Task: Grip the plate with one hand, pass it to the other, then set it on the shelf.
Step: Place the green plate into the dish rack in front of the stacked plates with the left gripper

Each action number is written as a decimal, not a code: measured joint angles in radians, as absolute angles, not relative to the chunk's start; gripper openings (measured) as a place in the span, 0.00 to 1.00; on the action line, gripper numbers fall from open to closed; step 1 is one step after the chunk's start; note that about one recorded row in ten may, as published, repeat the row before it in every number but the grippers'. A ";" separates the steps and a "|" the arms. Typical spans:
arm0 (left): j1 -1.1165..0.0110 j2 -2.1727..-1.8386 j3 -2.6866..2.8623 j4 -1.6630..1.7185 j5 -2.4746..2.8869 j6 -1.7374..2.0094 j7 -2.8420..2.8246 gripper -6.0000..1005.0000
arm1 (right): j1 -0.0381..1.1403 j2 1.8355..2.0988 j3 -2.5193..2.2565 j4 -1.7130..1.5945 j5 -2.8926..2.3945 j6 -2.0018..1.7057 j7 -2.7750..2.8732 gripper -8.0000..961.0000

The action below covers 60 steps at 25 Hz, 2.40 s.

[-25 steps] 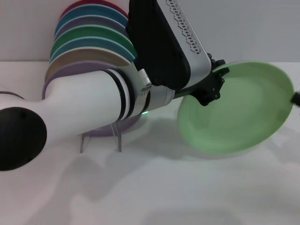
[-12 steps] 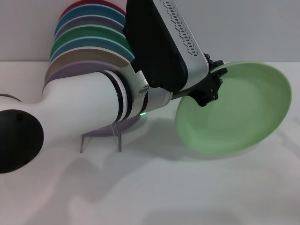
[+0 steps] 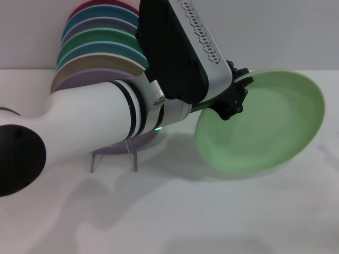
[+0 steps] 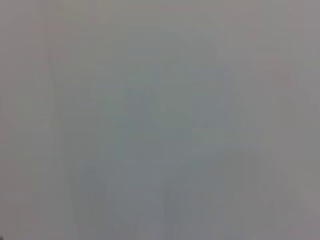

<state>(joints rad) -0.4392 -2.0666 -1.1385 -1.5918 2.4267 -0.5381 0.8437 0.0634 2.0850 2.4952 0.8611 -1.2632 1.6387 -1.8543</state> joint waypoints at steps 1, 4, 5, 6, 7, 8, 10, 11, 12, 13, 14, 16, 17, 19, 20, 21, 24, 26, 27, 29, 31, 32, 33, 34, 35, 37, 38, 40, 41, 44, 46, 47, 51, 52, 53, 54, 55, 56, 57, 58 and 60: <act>-0.434 -2.066 -1.140 -1.594 2.427 -0.536 0.844 0.09 | 0.064 2.085 2.503 0.860 -1.263 1.644 -1.852 0.80; -0.429 -2.066 -1.148 -1.598 2.427 -0.534 0.844 0.09 | 0.064 2.086 2.514 0.858 -1.263 1.655 -1.844 0.80; -0.429 -2.066 -1.148 -1.598 2.427 -0.534 0.844 0.09 | 0.064 2.086 2.514 0.858 -1.263 1.655 -1.844 0.80; -0.428 -2.066 -1.153 -1.599 2.427 -0.534 0.844 0.09 | 0.064 2.086 2.529 0.856 -1.262 1.669 -1.842 0.80; -0.427 -2.066 -1.154 -1.600 2.427 -0.534 0.844 0.09 | 0.064 2.087 2.536 0.854 -1.262 1.674 -1.841 0.80; -0.427 -2.066 -1.154 -1.600 2.427 -0.534 0.844 0.09 | 0.064 2.087 2.536 0.854 -1.262 1.674 -1.841 0.80; -0.420 -2.065 -1.162 -1.606 2.427 -0.532 0.844 0.09 | 0.064 2.088 2.563 0.853 -1.260 1.683 -1.833 0.80; -0.411 -2.065 -1.165 -1.615 2.427 -0.529 0.844 0.09 | 0.064 2.089 2.585 0.851 -1.252 1.689 -1.826 0.80; -0.405 -2.065 -1.166 -1.622 2.427 -0.525 0.845 0.09 | 0.064 2.089 2.585 0.851 -1.252 1.689 -1.826 0.80; -0.392 -2.065 -1.166 -1.634 2.426 -0.516 0.850 0.09 | 0.064 2.089 2.593 0.849 -1.247 1.691 -1.824 0.80; -0.358 -2.065 -1.166 -1.667 2.424 -0.483 0.871 0.09 | 0.062 2.089 2.610 0.845 -1.239 1.694 -1.822 0.80; -0.338 -2.065 -1.163 -1.683 2.423 -0.461 0.888 0.09 | 0.062 2.089 2.618 0.845 -1.238 1.695 -1.821 0.80; -0.306 -2.064 -1.157 -1.706 2.421 -0.421 0.916 0.09 | 0.062 2.089 2.623 0.845 -1.238 1.695 -1.821 0.80; -0.234 -2.063 -1.136 -1.756 2.421 -0.313 0.966 0.09 | 0.064 2.089 2.630 0.842 -1.238 1.695 -1.820 0.80; -0.234 -2.063 -1.136 -1.756 2.421 -0.313 0.966 0.09 | 0.064 2.089 2.630 0.842 -1.238 1.695 -1.820 0.80; -0.202 -2.061 -1.124 -1.776 2.421 -0.252 0.979 0.09 | 0.064 2.089 2.631 0.842 -1.238 1.695 -1.820 0.80; -0.099 -2.047 -1.046 -1.810 2.431 0.010 1.032 0.09 | 0.065 2.089 2.631 0.838 -1.238 1.695 -1.819 0.80; -0.056 -2.031 -0.982 -1.796 2.469 0.190 1.057 0.09 | 0.065 2.089 2.631 0.837 -1.238 1.695 -1.819 0.80; -0.056 -2.031 -0.982 -1.796 2.469 0.190 1.057 0.09 | 0.065 2.089 2.630 0.836 -1.238 1.695 -1.818 0.80; -0.016 -2.014 -0.896 -1.730 2.595 0.461 1.050 0.09 | 0.065 2.089 2.630 0.836 -1.238 1.695 -1.807 0.80; -0.009 -2.013 -0.881 -1.711 2.626 0.522 1.039 0.09 | 0.064 2.089 2.630 0.836 -1.238 1.696 -1.805 0.80; -0.001 -2.012 -0.867 -1.686 2.658 0.593 1.013 0.09 | 0.064 2.089 2.630 0.836 -1.238 1.696 -1.802 0.80; 0.003 -2.011 -0.864 -1.675 2.671 0.621 0.991 0.09 | 0.065 2.089 2.630 0.836 -1.238 1.697 -1.800 0.80; 0.011 -2.008 -0.861 -1.656 2.699 0.673 0.939 0.09 | 0.065 2.089 2.630 0.837 -1.238 1.697 -1.797 0.80; 0.014 -2.004 -0.862 -1.647 2.714 0.692 0.903 0.09 | 0.065 2.089 2.630 0.837 -1.238 1.697 -1.797 0.80; 0.020 -1.982 -0.870 -1.613 2.774 0.756 0.769 0.09 | 0.066 2.089 2.630 0.837 -1.238 1.698 -1.790 0.80; 0.020 -1.969 -0.876 -1.596 2.805 0.786 0.714 0.09 | 0.067 2.089 2.630 0.837 -1.238 1.699 -1.790 0.80; 0.009 -1.915 -0.891 -1.515 2.883 0.914 0.505 0.09 | 0.068 2.089 2.631 0.837 -1.238 1.699 -1.789 0.80; 0.005 -1.900 -0.895 -1.489 2.889 0.956 0.450 0.09 | 0.069 2.089 2.631 0.837 -1.238 1.699 -1.789 0.80; -0.004 -1.879 -0.916 -1.431 2.891 1.025 0.318 0.09 | 0.072 2.089 2.629 0.837 -1.238 1.698 -1.789 0.80; -0.016 -1.875 -0.963 -1.360 2.890 1.046 0.200 0.09 | 0.073 2.089 2.628 0.836 -1.238 1.698 -1.789 0.80; -0.025 -1.879 -0.985 -1.324 2.890 1.048 0.163 0.09 | 0.074 2.089 2.622 0.836 -1.240 1.699 -1.804 0.80; -0.053 -1.894 -1.018 -1.232 2.890 1.064 0.119 0.08 | 0.073 2.090 2.619 0.821 -1.235 1.700 -1.869 0.80; -0.061 -1.897 -1.022 -1.209 2.890 1.068 0.112 0.08 | 0.073 2.091 2.618 0.808 -1.231 1.700 -1.900 0.80; -0.074 -1.900 -1.027 -1.176 2.890 1.073 0.103 0.08 | 0.073 2.091 2.616 0.795 -1.227 1.699 -1.926 0.80; -0.092 -1.903 -1.031 -1.129 2.890 1.086 0.085 0.08 | 0.076 2.091 2.613 0.771 -1.225 1.696 -1.962 0.80; -0.092 -1.903 -1.031 -1.129 2.890 1.086 0.085 0.08 | 0.076 2.091 2.613 0.771 -1.225 1.696 -1.962 0.80; -0.097 -1.903 -1.031 -1.113 2.890 1.095 0.075 0.08 | 0.078 2.091 2.612 0.761 -1.224 1.694 -1.971 0.80; -0.099 -1.903 -1.030 -1.097 2.890 1.117 0.060 0.08 | 0.080 2.092 2.612 0.752 -1.224 1.691 -1.978 0.80; -0.099 -1.901 -1.029 -1.092 2.890 1.129 0.054 0.08 | 0.083 2.092 2.612 0.745 -1.224 1.689 -1.981 0.80; -0.097 -1.899 -1.027 -1.087 2.890 1.146 0.045 0.08 | 0.085 2.091 2.613 0.740 -1.224 1.688 -1.983 0.80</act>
<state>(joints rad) -0.0974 -1.8990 -1.0268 -1.0868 2.8903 1.1460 0.0451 0.0852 2.0915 2.6133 0.7395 -1.2245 1.6883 -1.9825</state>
